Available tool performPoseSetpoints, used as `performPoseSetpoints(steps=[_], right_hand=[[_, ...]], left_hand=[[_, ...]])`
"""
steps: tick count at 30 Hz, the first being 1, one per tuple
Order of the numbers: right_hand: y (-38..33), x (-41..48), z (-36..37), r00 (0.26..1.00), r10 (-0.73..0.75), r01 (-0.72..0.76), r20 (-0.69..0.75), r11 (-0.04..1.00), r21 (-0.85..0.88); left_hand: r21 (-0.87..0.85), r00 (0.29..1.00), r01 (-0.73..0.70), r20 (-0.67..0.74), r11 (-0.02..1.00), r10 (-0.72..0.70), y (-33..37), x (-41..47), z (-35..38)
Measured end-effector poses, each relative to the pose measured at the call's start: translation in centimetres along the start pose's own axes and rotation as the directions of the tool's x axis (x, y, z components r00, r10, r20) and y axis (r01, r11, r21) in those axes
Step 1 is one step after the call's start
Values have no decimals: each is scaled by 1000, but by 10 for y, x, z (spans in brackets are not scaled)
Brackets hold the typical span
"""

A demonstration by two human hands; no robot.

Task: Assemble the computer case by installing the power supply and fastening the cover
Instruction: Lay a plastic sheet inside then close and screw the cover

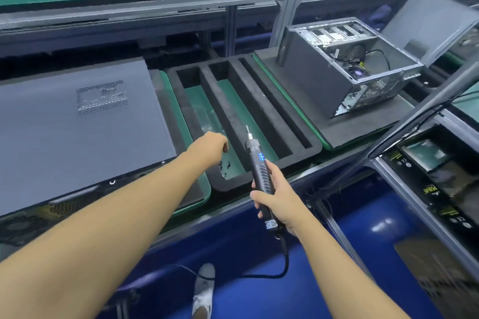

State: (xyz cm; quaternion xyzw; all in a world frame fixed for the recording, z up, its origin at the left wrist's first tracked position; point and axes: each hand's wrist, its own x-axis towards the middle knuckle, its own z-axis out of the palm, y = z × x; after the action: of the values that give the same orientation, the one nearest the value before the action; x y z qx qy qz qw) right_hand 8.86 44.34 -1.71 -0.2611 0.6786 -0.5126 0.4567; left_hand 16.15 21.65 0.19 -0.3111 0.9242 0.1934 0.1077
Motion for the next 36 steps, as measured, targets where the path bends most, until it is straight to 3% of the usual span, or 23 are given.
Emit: performPoseSetpoints(steps=[8,14,28,32,34,35,36], right_hand=[[-1,60,-21,997,38,-35,-68,999,35],[3,87,-31,990,61,-54,-129,997,50],[17,92,-37,982,84,-64,-171,991,121],[16,87,-38,985,87,-67,-151,989,130],[13,83,-38,989,74,-58,-126,990,130],[10,82,-37,992,64,-49,-111,990,130],[7,80,-36,994,52,-39,-96,991,131]], left_hand=[[269,932,-53,358,962,-49,-11,99,28],[533,908,-192,414,824,-56,-16,130,76],[513,867,-168,484,842,-122,-13,144,100],[358,874,-79,474,930,-108,-11,157,77],[64,882,50,465,997,-74,-15,167,52],[-160,899,151,434,975,-68,-19,169,38],[-387,916,239,394,891,-75,-23,168,24]])
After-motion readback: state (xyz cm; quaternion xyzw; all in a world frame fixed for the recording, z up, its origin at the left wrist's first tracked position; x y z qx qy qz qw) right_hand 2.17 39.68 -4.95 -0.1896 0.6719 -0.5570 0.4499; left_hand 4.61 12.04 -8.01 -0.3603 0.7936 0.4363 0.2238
